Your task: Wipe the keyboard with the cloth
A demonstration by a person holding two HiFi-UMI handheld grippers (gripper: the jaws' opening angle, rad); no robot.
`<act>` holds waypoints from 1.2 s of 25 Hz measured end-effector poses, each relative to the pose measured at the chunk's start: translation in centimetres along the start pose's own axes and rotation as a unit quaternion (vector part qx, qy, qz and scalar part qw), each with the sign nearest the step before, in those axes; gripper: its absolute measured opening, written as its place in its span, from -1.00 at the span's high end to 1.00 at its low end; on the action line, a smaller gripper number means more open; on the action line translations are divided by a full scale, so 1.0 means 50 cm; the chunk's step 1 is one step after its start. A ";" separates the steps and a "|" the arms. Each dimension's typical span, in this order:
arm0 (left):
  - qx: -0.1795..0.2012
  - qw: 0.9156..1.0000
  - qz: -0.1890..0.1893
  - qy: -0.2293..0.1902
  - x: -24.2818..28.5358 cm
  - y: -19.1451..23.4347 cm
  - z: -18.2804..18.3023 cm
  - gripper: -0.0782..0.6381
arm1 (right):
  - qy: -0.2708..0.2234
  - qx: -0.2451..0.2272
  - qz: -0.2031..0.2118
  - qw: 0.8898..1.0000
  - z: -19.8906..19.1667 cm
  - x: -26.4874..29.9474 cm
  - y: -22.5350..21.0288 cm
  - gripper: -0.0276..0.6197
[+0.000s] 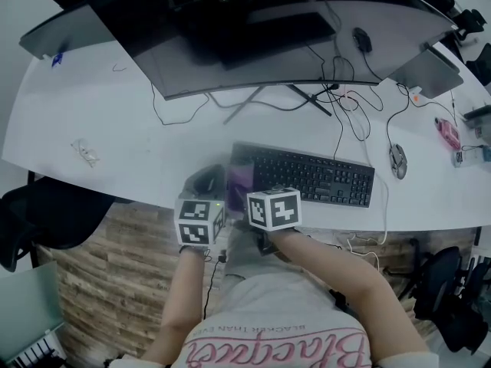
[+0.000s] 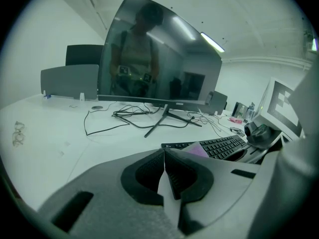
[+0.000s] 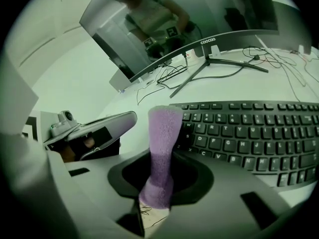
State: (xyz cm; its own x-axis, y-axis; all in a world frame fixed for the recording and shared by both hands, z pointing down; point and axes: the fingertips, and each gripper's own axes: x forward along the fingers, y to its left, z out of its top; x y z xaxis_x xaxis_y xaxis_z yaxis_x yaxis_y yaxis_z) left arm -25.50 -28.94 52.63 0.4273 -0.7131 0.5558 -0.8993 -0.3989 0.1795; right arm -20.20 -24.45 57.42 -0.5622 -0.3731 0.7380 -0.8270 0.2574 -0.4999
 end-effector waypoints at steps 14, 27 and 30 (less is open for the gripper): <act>0.021 0.999 -0.027 0.015 0.024 -0.101 -0.007 0.77 | -0.005 0.016 -0.012 1.000 -0.012 -0.065 -0.081 0.64; 0.030 0.999 -0.017 0.034 0.057 -0.192 -0.014 0.77 | -0.011 0.017 -0.021 1.000 -0.032 -0.128 -0.163 0.64; 0.034 0.998 -0.023 0.041 0.073 -0.227 -0.016 0.77 | -0.013 0.029 -0.015 0.999 -0.038 -0.146 -0.190 0.64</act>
State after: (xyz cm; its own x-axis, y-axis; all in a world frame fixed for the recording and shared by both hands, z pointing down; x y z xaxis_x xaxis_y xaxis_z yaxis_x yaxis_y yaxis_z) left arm -13.82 -26.54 53.27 0.4558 -0.6449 0.6134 -0.8695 -0.4698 0.1523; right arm -8.25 -22.48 57.63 -0.5361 -0.4026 0.7419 -0.8421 0.1937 -0.5034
